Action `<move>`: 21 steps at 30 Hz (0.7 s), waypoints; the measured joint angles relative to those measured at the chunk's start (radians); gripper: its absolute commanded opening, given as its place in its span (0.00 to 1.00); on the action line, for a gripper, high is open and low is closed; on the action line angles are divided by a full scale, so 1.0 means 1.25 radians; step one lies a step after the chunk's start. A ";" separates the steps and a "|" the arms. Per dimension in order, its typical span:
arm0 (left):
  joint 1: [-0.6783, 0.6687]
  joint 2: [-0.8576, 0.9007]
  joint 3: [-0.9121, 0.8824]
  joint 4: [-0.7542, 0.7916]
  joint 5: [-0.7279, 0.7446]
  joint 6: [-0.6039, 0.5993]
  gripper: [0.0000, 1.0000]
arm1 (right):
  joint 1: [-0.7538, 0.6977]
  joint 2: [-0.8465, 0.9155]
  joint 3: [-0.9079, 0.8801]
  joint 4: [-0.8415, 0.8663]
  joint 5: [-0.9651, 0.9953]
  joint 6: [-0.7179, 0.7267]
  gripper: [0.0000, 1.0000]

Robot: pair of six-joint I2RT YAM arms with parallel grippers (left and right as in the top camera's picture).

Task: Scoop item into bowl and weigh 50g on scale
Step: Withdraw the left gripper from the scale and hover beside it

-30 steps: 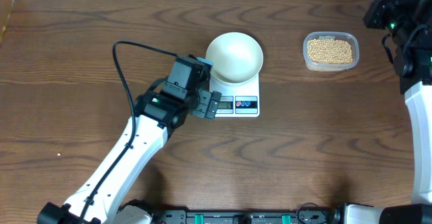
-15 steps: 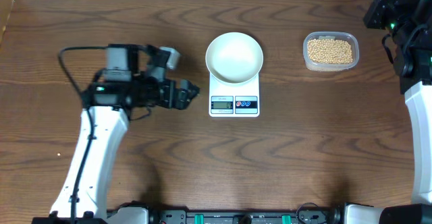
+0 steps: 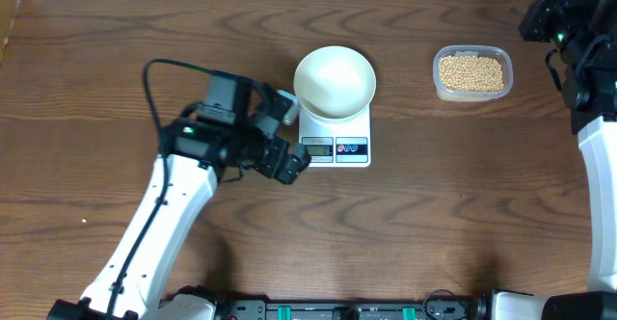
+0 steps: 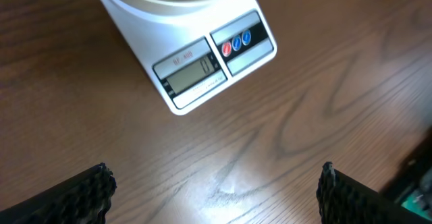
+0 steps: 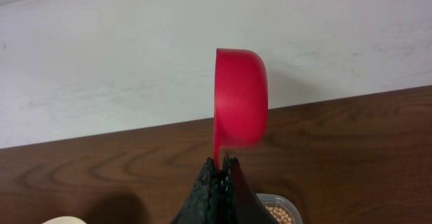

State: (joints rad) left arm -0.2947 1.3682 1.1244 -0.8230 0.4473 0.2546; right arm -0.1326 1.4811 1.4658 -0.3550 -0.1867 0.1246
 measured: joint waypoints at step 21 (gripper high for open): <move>-0.130 0.001 -0.057 -0.016 -0.182 -0.190 0.98 | 0.000 0.000 0.000 0.000 0.000 0.000 0.01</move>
State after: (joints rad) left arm -0.4568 1.3689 1.0527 -0.8433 0.2203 0.0174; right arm -0.1326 1.4811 1.4658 -0.3550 -0.1867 0.1246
